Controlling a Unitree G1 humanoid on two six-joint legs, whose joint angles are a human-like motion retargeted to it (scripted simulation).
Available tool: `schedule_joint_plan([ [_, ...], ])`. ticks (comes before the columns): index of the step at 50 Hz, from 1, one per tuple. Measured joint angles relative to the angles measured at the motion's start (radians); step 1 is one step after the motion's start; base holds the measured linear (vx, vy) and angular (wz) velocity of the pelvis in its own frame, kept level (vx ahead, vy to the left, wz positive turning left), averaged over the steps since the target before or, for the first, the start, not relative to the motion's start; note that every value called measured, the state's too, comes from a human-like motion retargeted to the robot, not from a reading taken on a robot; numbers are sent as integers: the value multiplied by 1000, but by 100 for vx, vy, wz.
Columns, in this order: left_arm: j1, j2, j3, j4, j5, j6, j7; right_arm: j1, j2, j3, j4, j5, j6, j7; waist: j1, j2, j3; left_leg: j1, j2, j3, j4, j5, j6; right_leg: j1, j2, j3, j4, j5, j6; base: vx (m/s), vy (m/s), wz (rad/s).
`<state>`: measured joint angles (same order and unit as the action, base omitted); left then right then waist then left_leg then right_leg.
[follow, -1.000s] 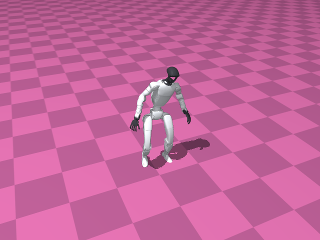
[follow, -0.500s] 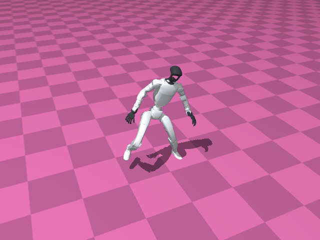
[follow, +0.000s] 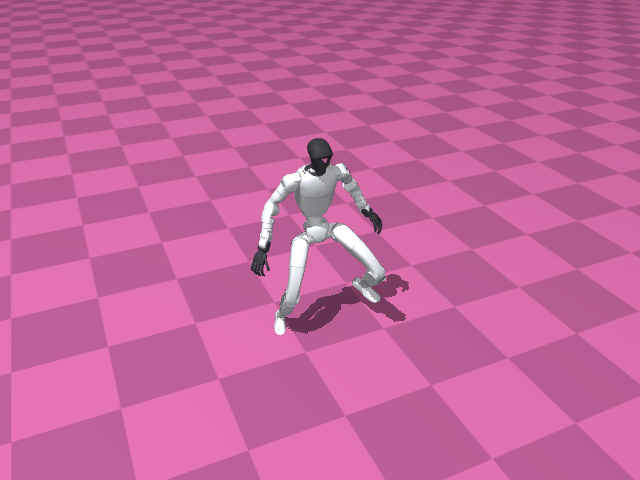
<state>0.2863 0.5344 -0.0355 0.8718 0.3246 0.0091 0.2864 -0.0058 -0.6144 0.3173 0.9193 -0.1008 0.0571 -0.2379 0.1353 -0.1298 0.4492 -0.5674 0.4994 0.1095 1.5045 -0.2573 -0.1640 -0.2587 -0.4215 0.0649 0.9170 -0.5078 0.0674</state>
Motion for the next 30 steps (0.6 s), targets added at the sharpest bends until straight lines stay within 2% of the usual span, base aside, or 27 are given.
schedule_joint_plan([
  [5,-13,-21,-10,-4,-8,-23,-32,-102,-6,49,26,-5,11,67,-7,-32,-50,-230,-188,78,332,-105,-15,-22,-5,-33,-50,17,-22,3,-29,28],
  [9,-22,4,-12,-2,-42,-33,-34,-162,9,114,-10,-29,8,85,-4,-66,-70,-308,-231,116,423,-161,43,-4,24,-82,-95,32,3,4,-30,24],
  [13,-27,37,-12,-5,-77,-35,-27,-211,23,193,-59,-41,1,107,28,-101,-77,-296,-261,104,368,-192,68,11,85,-102,-138,53,16,5,-26,-19],
  [15,-28,52,-13,-7,-79,-34,-35,-226,30,226,-75,-39,-3,117,44,-112,-86,-262,-281,86,282,-176,68,19,123,-113,-164,69,17,7,-20,-25],
  [18,-29,74,-20,-12,-48,-35,-74,-202,44,231,-86,7,-10,120,65,-118,-117,-175,-347,35,54,-113,32,38,183,-139,-220,98,21,10,-14,-15],
  [20,-33,89,-26,-18,-25,-36,-102,-153,64,204,-83,67,-13,112,78,-119,-142,-84,-411,-21,-164,-50,-4,60,224,-161,-266,121,26,15,-9,-1],
  [22,-49,108,-36,-23,-17,-33,-116,-86,98,154,-69,137,-14,86,85,-117,-149,58,-449,-69,-433,23,-13,105,262,-189,-316,146,39,17,-5,23],
  [23,-60,118,-42,-25,-19,-31,-117,-53,118,128,-58,168,-14,70,82,-115,-148,138,-451,-77,-567,32,1,127,280,-205,-331,159,47,17,-2,50],
  [26,-101,140,-70,-23,-12,-26,-117,37,183,69,-3,210,-6,44,48,-107,-124,349,-424,-59,-867,-90,89,120,314,-234,-237,238,67,11,1,79],
  [28,-142,154,-108,-13,13,-20,-122,87,225,50,49,197,4,55,27,-96,-85,421,-401,-74,-939,-127,138,46,321,-228,-59,361,77,-1,1,84],
  [30,-191,173,-154,-6,45,-13,-121,120,257,50,101,164,15,83,10,-74,-44,417,-367,-112,-906,-113,148,-75,326,-212,156,491,96,-8,-2,64],
])
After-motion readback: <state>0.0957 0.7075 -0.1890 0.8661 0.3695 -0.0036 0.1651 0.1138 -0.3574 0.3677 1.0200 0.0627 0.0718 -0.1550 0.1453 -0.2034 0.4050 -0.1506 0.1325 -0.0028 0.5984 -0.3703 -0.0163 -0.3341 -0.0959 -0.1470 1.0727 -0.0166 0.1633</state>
